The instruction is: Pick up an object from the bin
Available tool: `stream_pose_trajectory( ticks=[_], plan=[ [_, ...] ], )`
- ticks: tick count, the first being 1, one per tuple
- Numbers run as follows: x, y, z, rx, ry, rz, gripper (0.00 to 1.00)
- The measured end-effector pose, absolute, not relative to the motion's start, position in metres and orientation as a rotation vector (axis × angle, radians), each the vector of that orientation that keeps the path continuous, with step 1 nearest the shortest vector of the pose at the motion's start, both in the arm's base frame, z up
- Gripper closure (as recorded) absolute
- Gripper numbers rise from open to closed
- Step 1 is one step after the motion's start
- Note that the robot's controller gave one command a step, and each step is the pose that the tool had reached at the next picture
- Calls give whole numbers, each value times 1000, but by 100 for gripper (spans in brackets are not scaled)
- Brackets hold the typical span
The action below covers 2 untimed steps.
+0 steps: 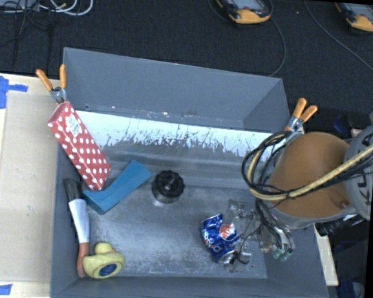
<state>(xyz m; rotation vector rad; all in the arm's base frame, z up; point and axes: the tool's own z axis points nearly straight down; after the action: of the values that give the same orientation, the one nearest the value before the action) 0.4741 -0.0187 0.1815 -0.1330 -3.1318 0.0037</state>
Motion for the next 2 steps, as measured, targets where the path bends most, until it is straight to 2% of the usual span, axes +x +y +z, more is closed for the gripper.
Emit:
stream_pose_trajectory(
  ticks=[1, 2],
  plan=[
    [482, -23, 123, -295, -3125, -3, 0],
    [479, -37, 87, -195, -3130, 4, 100]
  ],
)
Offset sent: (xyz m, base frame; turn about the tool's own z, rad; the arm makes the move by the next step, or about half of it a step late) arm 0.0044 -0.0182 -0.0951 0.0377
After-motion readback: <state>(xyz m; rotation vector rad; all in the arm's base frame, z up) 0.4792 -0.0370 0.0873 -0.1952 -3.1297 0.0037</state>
